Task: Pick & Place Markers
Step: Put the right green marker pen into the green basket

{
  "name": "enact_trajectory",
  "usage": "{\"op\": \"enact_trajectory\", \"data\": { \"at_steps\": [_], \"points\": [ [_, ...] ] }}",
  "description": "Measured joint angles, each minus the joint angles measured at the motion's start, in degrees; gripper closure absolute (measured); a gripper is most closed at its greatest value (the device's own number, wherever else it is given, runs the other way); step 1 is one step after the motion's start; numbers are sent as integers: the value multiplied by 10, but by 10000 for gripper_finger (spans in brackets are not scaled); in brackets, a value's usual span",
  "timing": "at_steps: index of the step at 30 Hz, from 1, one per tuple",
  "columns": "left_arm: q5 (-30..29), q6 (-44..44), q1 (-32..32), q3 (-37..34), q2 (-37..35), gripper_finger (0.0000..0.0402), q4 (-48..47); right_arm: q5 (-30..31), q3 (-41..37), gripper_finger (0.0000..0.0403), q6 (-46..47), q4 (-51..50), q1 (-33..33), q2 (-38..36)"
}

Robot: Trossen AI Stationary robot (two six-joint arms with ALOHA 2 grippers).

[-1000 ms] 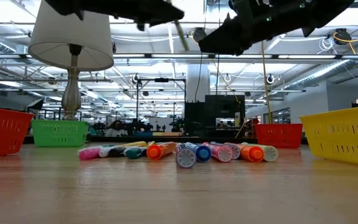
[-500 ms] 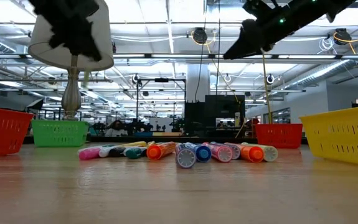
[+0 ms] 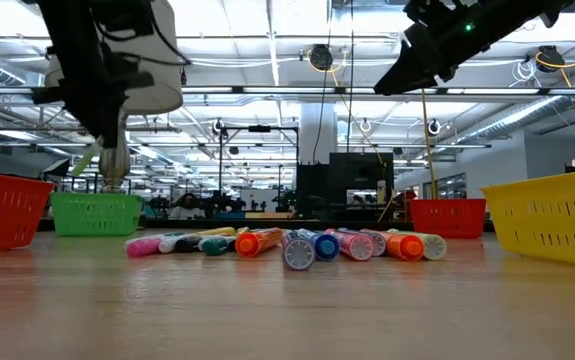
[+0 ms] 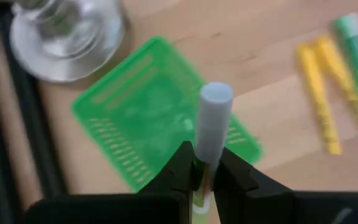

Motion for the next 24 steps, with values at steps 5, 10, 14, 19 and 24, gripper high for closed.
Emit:
{"op": "enact_trajectory", "data": {
  "at_steps": [5,10,14,19,24],
  "points": [
    [27,32,40,0,41,368,9,-1,0,183,-3,1,0,0],
    [20,42,57,0,81,368,10,-1,0,184,-4,5,0,0],
    [16,56,62,0,110,368,14,-1,0,187,-4,4,0,0],
    [16,63,70,0,143,368,14,-2,0,188,-3,4,0,0],
    [54,70,70,0,163,367,14,-2,0,188,-3,4,0,0]
  ]
}}
